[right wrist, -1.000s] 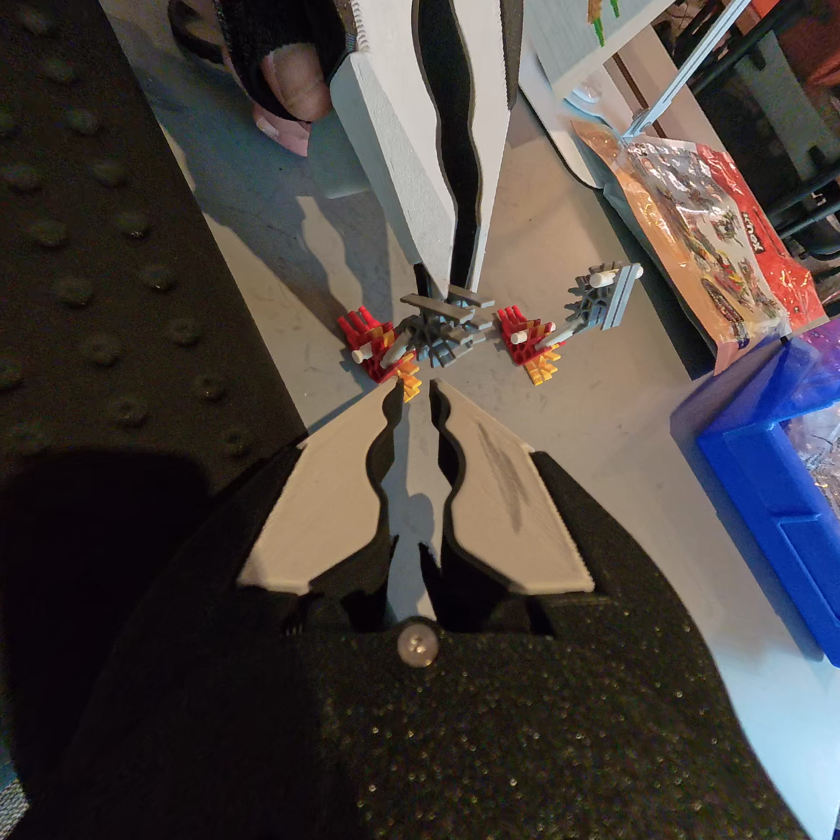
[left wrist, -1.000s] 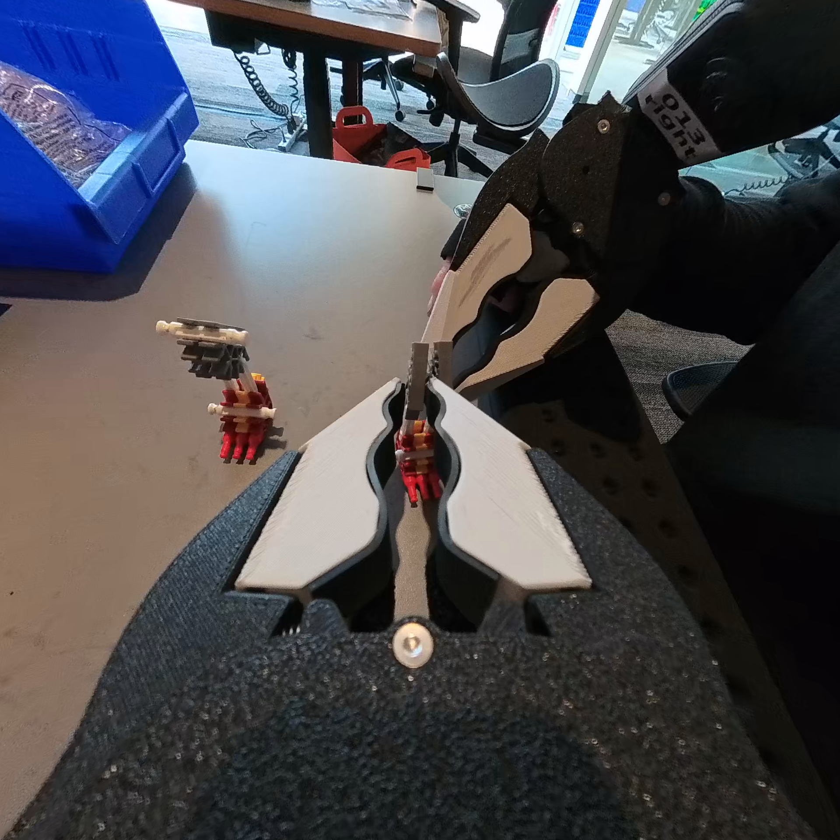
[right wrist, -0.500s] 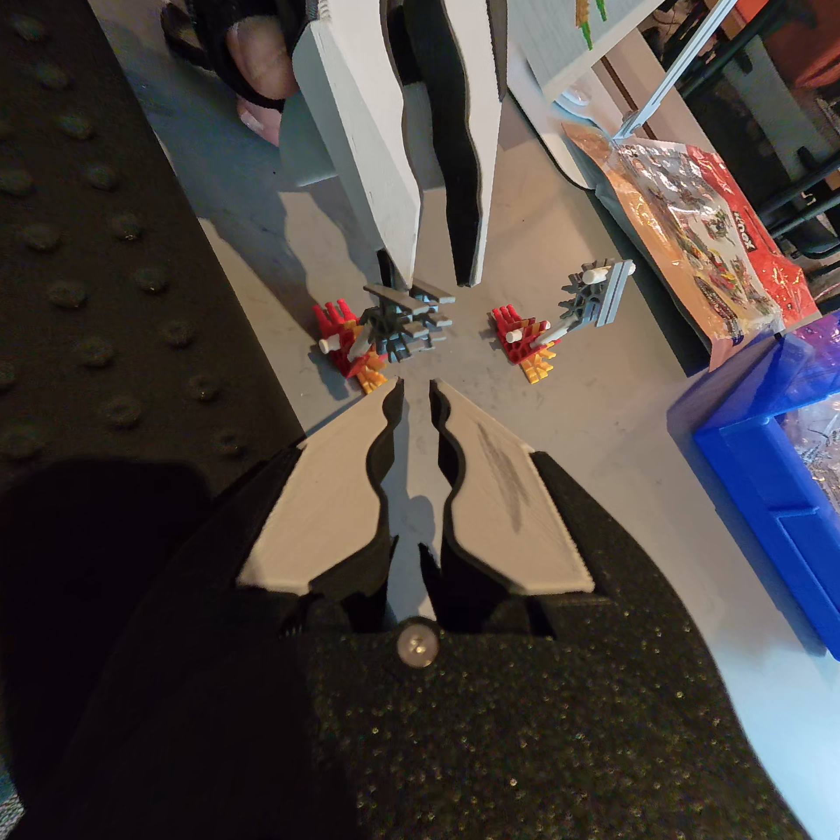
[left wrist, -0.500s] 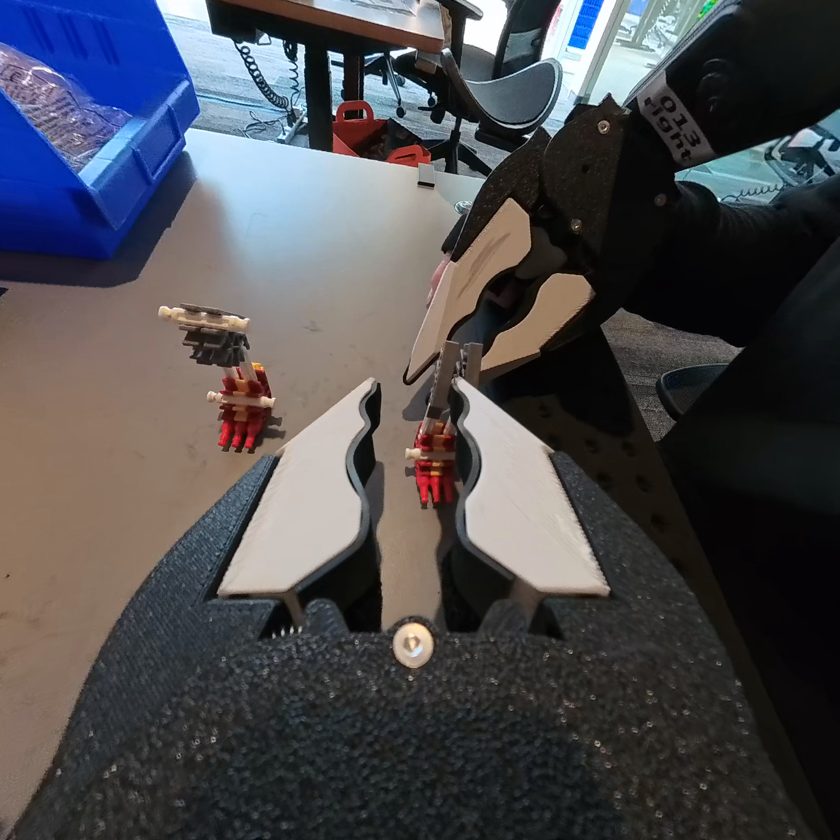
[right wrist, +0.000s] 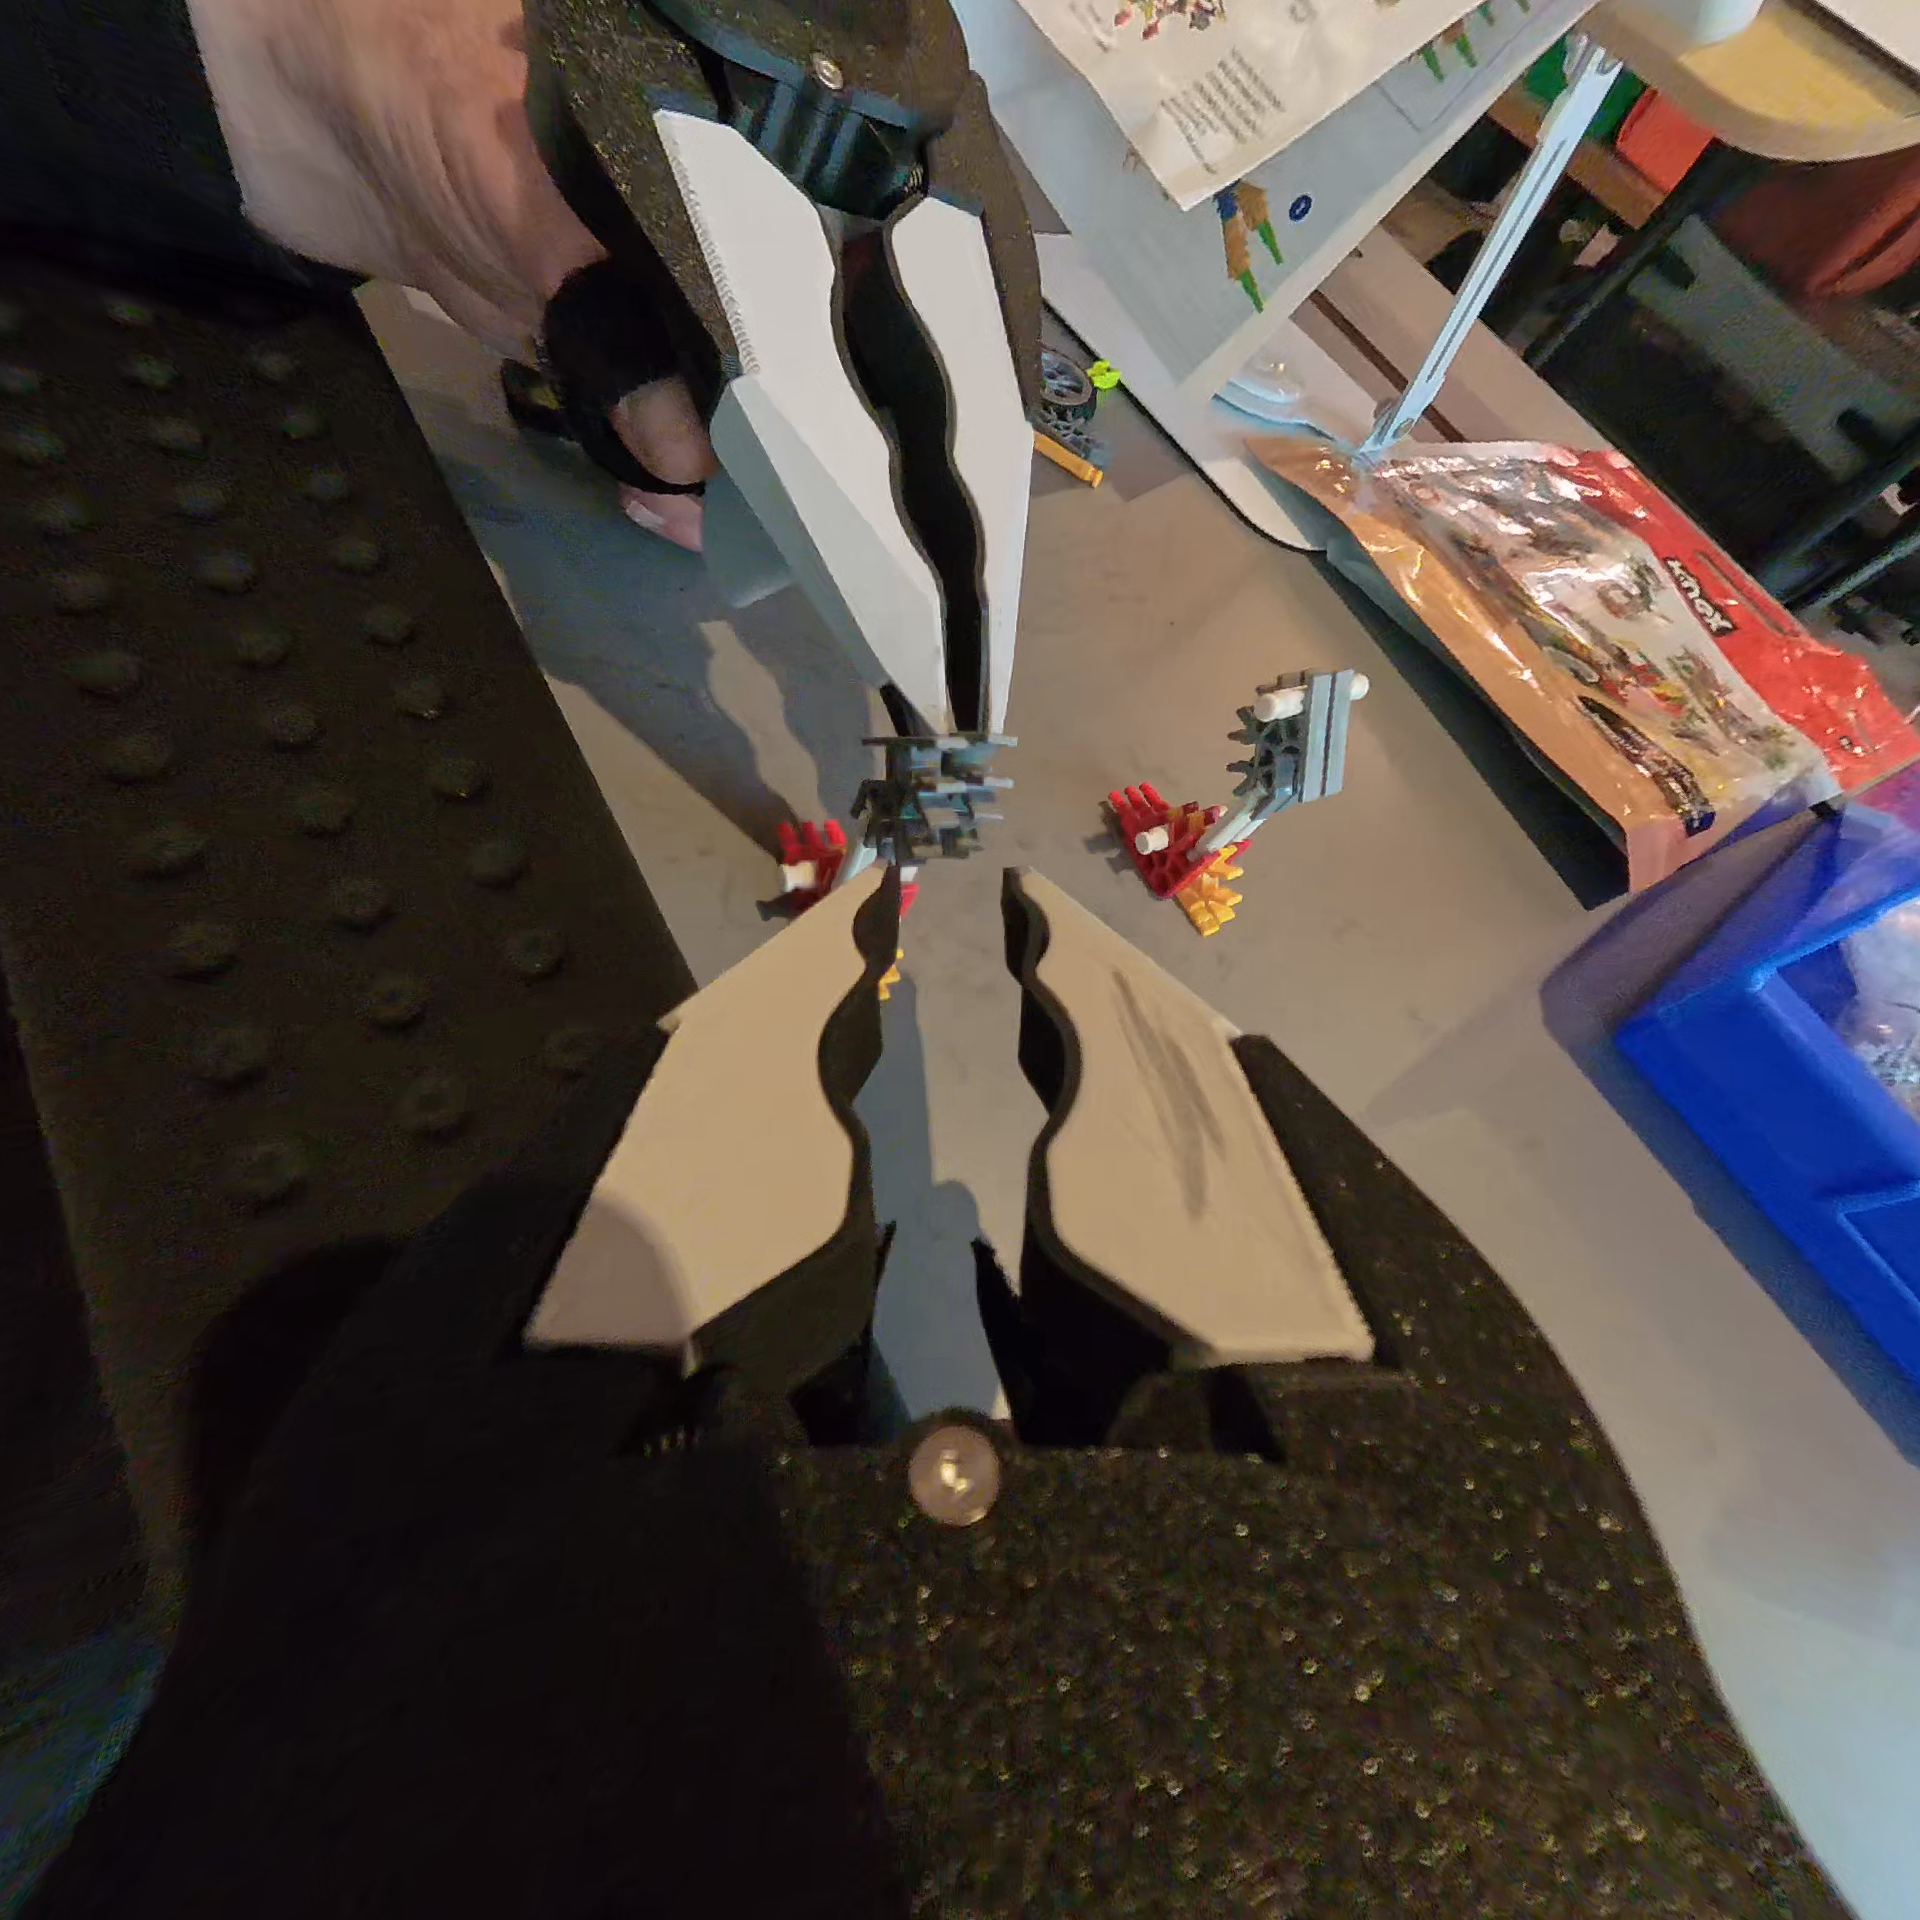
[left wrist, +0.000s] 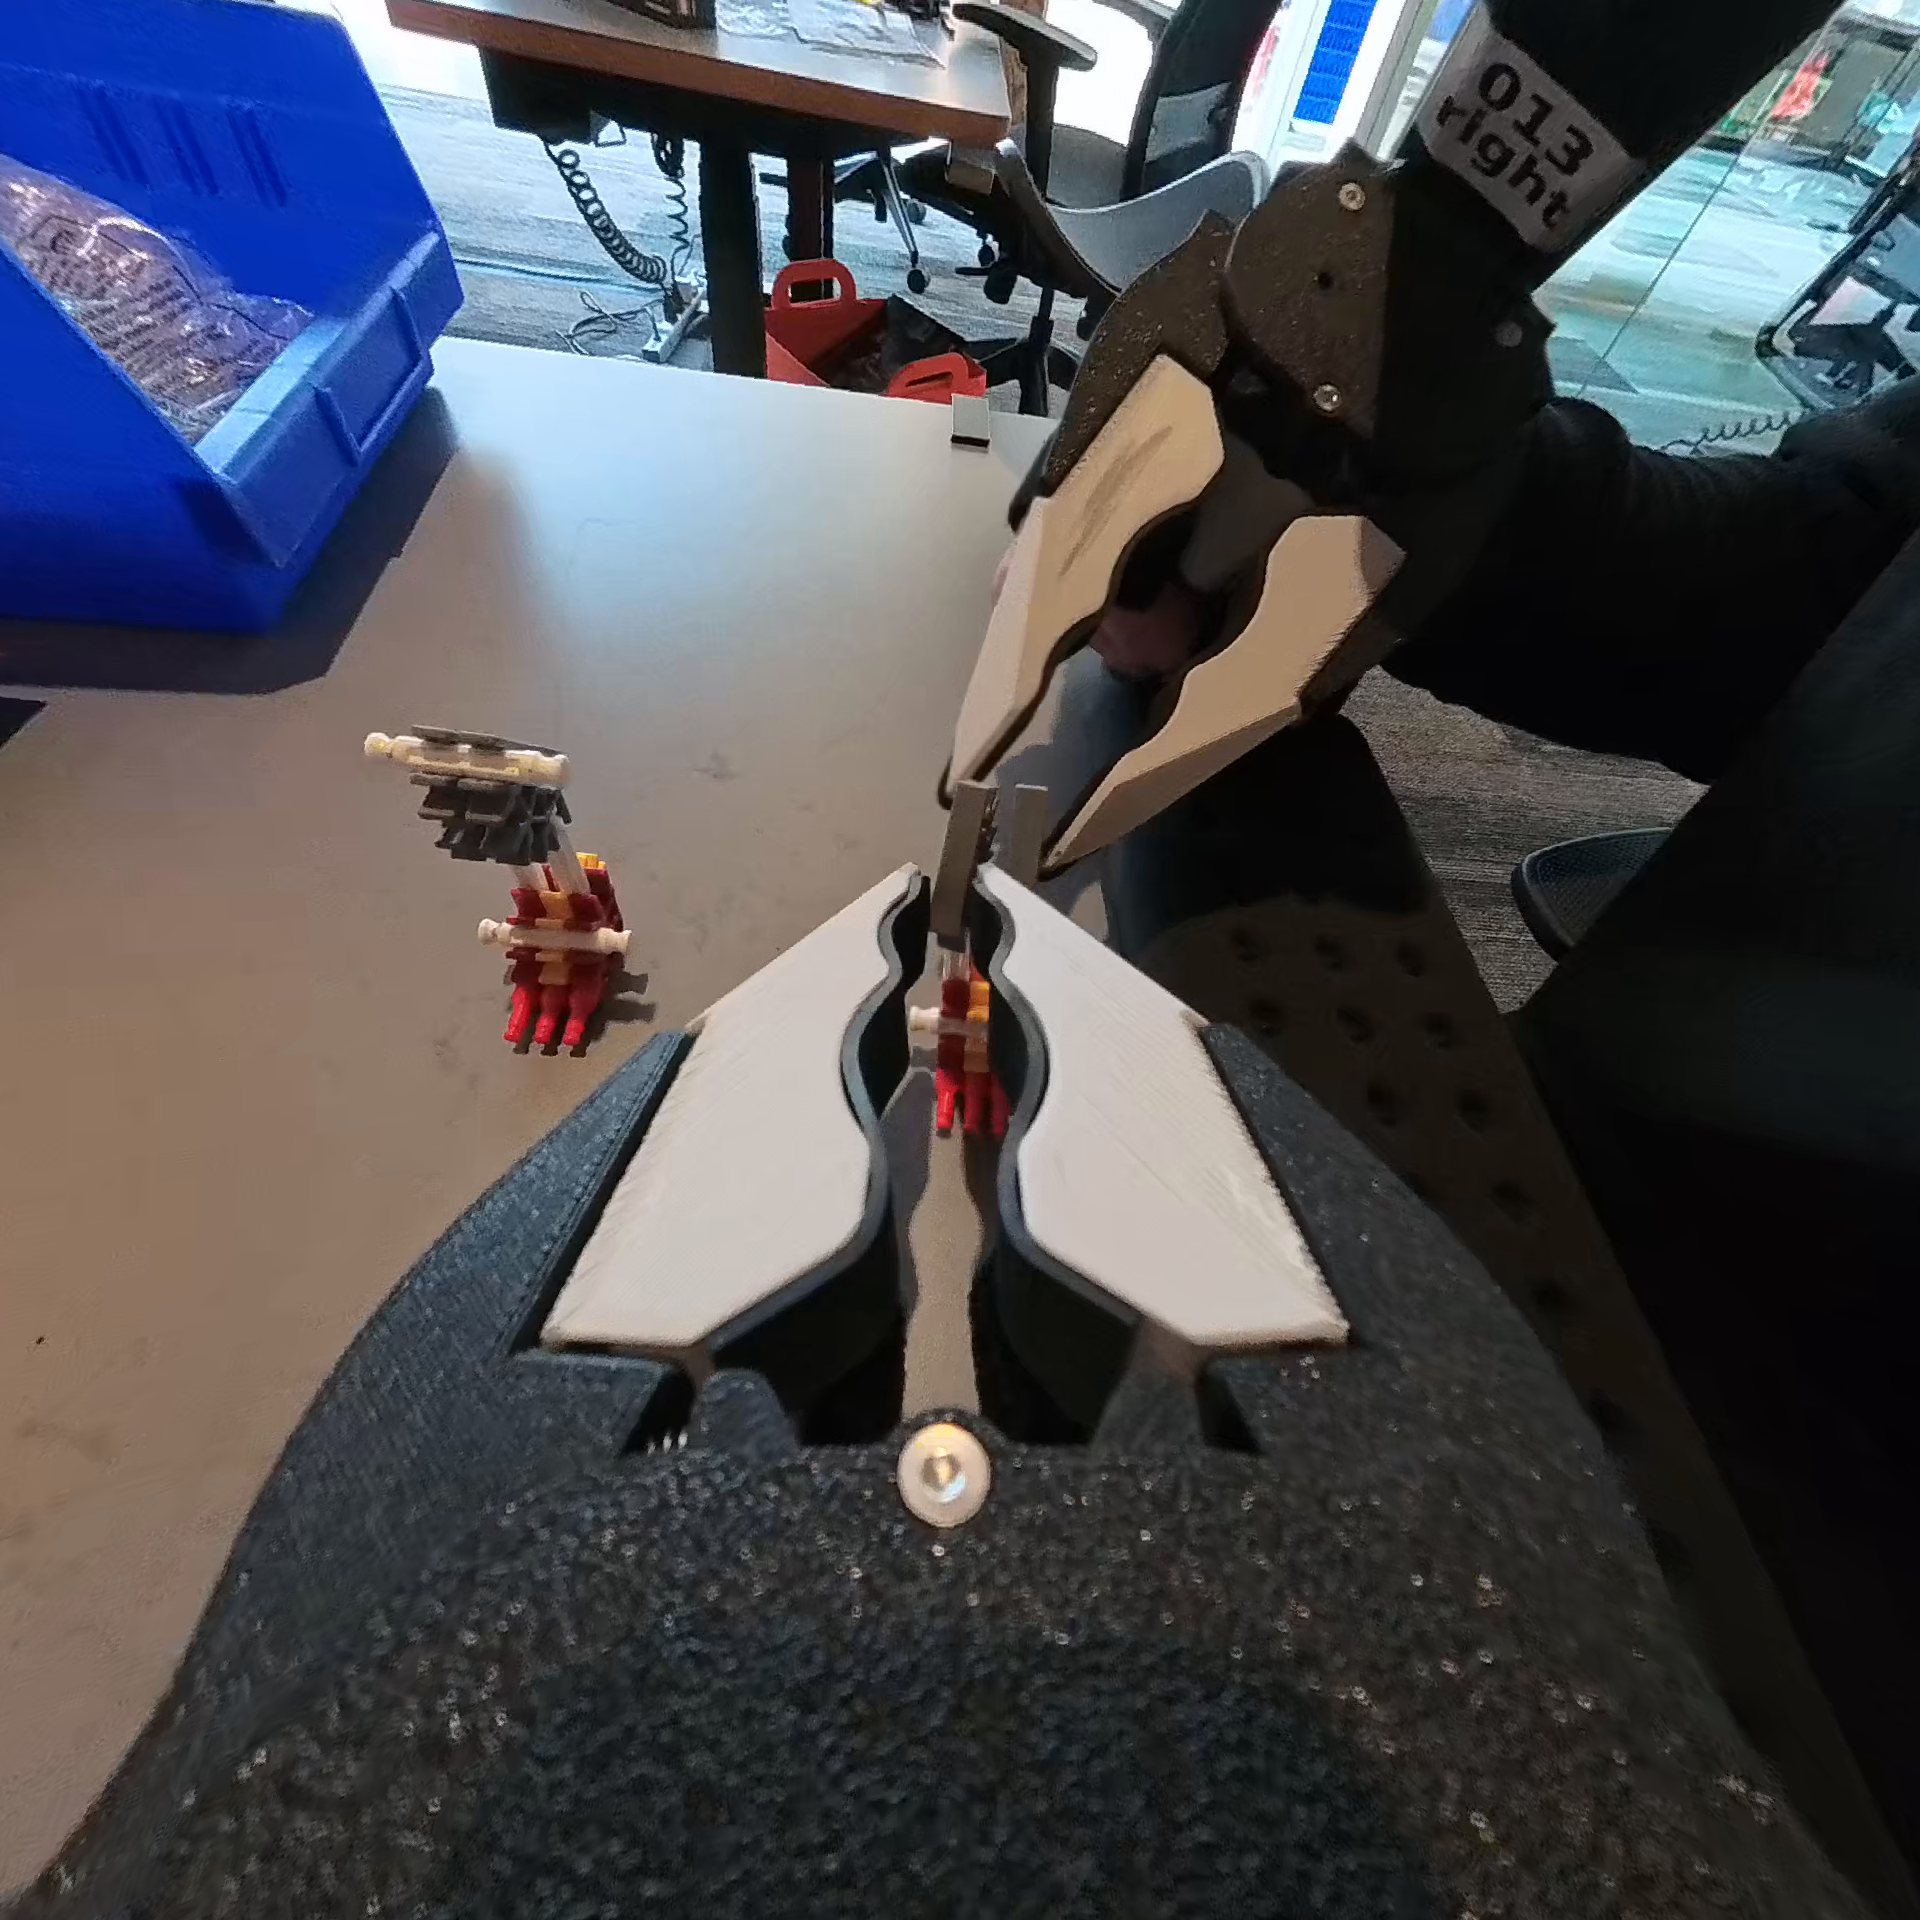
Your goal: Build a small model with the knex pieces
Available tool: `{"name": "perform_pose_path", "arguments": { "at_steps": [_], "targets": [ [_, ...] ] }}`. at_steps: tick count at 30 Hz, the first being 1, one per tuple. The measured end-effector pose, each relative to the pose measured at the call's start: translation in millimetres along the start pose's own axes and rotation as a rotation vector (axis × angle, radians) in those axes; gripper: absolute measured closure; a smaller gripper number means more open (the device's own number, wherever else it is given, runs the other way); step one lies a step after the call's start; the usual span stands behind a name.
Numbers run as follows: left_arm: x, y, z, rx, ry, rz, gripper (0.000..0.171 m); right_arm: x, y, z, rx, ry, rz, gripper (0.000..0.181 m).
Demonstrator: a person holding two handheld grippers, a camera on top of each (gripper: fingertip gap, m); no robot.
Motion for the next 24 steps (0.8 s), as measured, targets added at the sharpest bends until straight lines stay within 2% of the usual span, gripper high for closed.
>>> {"name": "perform_pose_path", "arguments": {
  "at_steps": [13, 24],
  "targets": [
    [1.3, 2.5, 3.6, 0.016, 0.000, 0.019, 0.166, -3.6, 4.6, -9.8, 0.026, 0.074, 0.088, 0.162],
    [2.1, 4.8, 8.6, 0.046, 0.005, 0.023, 0.166, -3.3, -0.5, -4.0, -0.023, 0.040, 0.023, 0.167]
  ]
}}
Point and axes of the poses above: each gripper's, where its closed fingertips meet, z out along the fingers, x out of its top, y = z × x across the jaws, the point moved 10 cm from there along -z, back along the fingers, and after that the axes turned 15 degrees about -z, right-handed, at the moved point
